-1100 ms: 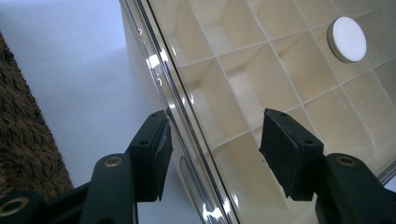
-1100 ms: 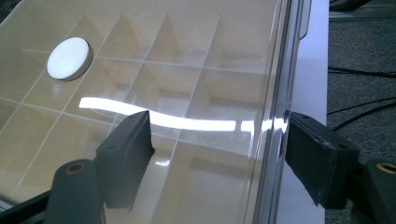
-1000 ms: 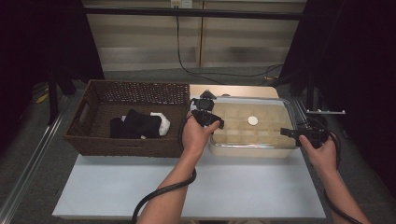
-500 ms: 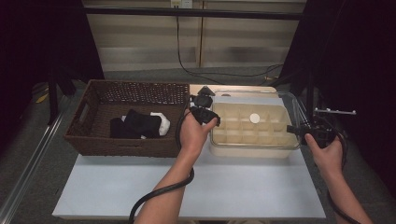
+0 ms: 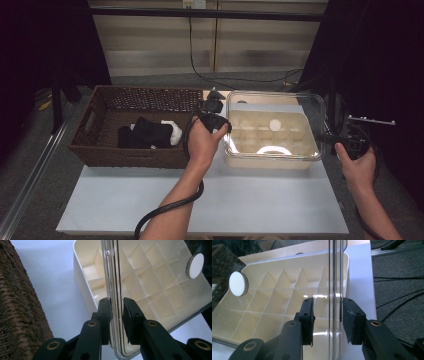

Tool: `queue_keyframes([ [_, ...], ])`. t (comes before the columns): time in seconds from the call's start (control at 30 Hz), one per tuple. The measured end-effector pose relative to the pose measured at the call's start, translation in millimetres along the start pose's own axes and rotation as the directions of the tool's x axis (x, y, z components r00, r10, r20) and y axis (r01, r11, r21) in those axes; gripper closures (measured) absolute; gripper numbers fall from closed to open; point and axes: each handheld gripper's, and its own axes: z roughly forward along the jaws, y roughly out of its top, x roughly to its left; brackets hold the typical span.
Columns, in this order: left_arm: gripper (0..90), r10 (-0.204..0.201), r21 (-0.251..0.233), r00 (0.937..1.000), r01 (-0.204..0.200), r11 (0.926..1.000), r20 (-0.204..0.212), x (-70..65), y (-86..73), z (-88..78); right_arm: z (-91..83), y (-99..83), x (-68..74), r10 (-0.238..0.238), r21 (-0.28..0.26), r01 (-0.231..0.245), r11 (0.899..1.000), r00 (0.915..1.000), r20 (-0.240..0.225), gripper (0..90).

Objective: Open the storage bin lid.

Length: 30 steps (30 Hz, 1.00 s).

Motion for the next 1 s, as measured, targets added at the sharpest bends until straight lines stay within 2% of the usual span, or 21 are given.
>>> queue_keyframes([
  [0.07,77.1,-0.007,0.001,0.9999,0.007,1.0000,0.012,0.1,-1.6,-1.2,-2.4,-1.3,-0.1,-0.007,0.007,0.007,1.000,1.0000,-0.003,64.0],
  [0.2,77.4,-0.004,0.004,0.9997,0.004,1.0000,0.025,0.5,-3.7,-6.4,-8.5,-6.6,-2.1,0.024,0.004,-0.024,1.000,0.9991,-0.034,66.0],
  [0.27,77.5,-0.006,0.014,0.9995,0.005,0.9999,0.031,0.2,-6.3,-9.4,-10.0,-9.9,-2.0,0.023,0.009,-0.022,1.000,0.9988,-0.043,66.0],
  [0.43,77.5,0.002,0.034,0.9990,-0.003,0.9994,0.044,-2.2,-16.6,-14.5,-15.2,-19.2,-1.0,0.025,0.027,-0.023,0.999,0.9981,-0.057,66.0],
  [0.67,77.6,0.036,0.036,0.9982,-0.038,0.9986,0.047,-9.6,-32.7,-21.8,-22.8,-35.4,-1.7,0.020,0.037,-0.018,0.999,0.9972,-0.072,65.8],
  [1.0,77.6,0.026,0.051,0.9972,-0.029,0.9983,0.070,-9.0,-53.7,-21.4,-31.2,-53.8,-0.9,0.026,0.055,-0.021,0.998,0.9960,-0.086,66.0],
])
